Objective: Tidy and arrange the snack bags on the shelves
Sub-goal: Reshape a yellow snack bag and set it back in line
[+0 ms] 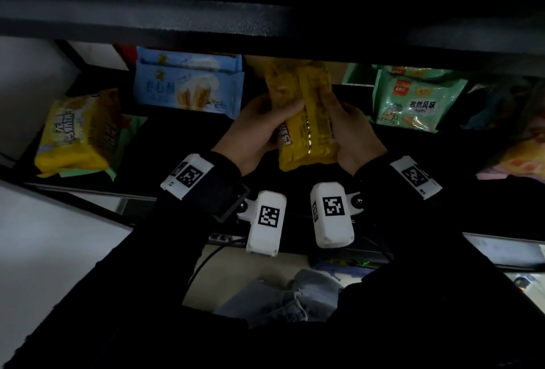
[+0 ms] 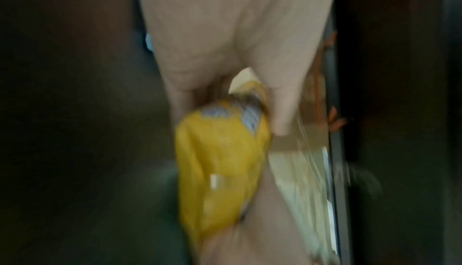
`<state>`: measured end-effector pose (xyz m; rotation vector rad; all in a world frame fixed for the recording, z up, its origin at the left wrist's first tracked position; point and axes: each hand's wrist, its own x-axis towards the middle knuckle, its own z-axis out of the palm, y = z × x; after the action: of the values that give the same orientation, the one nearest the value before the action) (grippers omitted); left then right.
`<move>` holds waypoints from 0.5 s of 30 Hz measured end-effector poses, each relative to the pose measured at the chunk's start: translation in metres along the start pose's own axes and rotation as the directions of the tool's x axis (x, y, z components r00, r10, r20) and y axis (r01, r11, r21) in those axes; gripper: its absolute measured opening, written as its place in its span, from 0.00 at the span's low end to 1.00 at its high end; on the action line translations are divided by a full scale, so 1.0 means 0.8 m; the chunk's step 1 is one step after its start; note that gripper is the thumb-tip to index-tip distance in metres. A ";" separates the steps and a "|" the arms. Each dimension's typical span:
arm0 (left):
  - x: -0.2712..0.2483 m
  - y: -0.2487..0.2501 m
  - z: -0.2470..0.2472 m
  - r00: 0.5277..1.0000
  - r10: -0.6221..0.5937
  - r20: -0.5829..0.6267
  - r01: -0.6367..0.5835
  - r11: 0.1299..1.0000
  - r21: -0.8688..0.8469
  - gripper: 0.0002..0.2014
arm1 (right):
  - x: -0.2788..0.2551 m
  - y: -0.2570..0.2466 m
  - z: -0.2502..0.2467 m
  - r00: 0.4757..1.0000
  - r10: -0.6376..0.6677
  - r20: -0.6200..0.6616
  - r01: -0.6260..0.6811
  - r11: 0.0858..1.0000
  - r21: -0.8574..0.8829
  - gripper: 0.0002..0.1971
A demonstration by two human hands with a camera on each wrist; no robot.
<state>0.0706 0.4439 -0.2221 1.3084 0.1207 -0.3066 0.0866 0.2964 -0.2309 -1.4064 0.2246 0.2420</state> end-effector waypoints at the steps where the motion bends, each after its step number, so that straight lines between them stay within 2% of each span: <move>1: -0.002 -0.001 0.002 1.000 0.007 -0.004 -0.007 0.999 0.044 0.19 | 0.001 -0.002 0.002 1.000 0.007 -0.005 -0.007 1.000 -0.007 0.16; 6: -0.004 0.003 0.004 0.983 0.127 -0.135 -0.116 0.989 0.087 0.18 | -0.007 0.001 0.008 0.989 0.020 0.146 -0.006 0.996 -0.092 0.15; 8: -0.004 0.005 0.004 0.989 0.087 -0.116 -0.084 0.996 0.029 0.18 | -0.009 0.000 0.010 0.995 0.042 0.087 -0.029 0.989 -0.145 0.20; 9: -0.003 0.005 0.002 0.994 0.053 -0.099 -0.054 0.998 -0.007 0.20 | -0.008 -0.003 0.008 0.991 0.113 0.066 -0.104 0.987 -0.126 0.23; 10: -0.001 0.005 -0.001 0.996 0.016 -0.084 -0.020 0.999 -0.041 0.24 | -0.008 -0.006 0.005 0.971 0.218 0.098 -0.211 0.974 -0.078 0.25; 11: 0.000 0.006 -0.004 0.997 -0.019 -0.068 0.014 0.997 -0.073 0.28 | -0.008 -0.010 -0.001 0.924 0.331 0.192 -0.330 0.943 -0.038 0.28; 13: 0.000 0.006 -0.009 0.998 -0.063 -0.016 0.061 0.990 -0.127 0.35 | -0.015 -0.015 -0.008 0.797 0.465 0.385 -0.501 0.865 -0.006 0.26; 14: 0.001 0.005 -0.010 0.998 -0.062 -0.003 0.061 0.989 -0.134 0.35 | -0.018 -0.012 -0.009 0.776 0.479 0.411 -0.530 0.848 0.015 0.25; 15: 0.001 0.003 -0.010 0.998 -0.053 -0.017 0.051 0.990 -0.128 0.32 | -0.020 -0.009 -0.008 0.803 0.454 0.386 -0.518 0.852 0.076 0.24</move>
<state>0.0726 0.4524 -0.2218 1.1832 0.1887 -0.3251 0.0734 0.2882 -0.2206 -1.0798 0.3001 0.8815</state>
